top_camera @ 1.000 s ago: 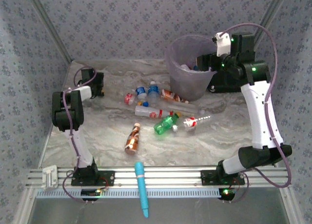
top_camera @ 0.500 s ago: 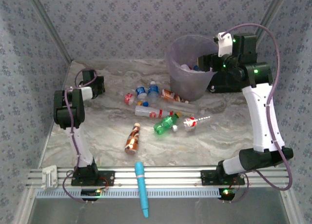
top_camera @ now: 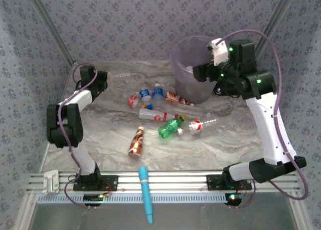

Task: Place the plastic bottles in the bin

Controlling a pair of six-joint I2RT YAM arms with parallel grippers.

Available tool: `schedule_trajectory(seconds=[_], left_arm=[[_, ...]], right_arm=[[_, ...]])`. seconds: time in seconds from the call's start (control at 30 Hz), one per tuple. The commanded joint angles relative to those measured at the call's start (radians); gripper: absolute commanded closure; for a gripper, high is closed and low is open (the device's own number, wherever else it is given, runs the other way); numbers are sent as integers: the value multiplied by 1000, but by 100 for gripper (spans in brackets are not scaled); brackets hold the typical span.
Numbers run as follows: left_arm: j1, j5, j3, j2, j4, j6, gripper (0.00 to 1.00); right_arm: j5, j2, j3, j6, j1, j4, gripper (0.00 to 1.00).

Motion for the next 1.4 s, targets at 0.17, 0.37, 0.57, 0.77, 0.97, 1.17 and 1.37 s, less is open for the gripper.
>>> schedule_trajectory(seconds=[0.17,0.37,0.57,0.77,0.97,1.17,1.37], left_arm=[[-89,166,-64,-281,-158,335,71],[-178,315,-98,-414,-297,597,71],[-241,437,-184,-476,-257,625,71],[-306,454,-190,-484,-230,627,71],[-341,463,-157,-467,-220,619,72],[-346,462,-147,-453,-193,596,73],[-346,448,-144,-441,-165,573,73]], right_arm=[[-36,162,110,-90,223,-129,16],[-110,347,225,-90,277,-219,13],[-257,465,235,-89,281,-200,4],[-405,552,220,-105,267,-168,0],[-420,619,219,-138,266,-188,0],[-519,646,188,-148,262,-185,5],[-576,638,155,-108,246,-143,25]])
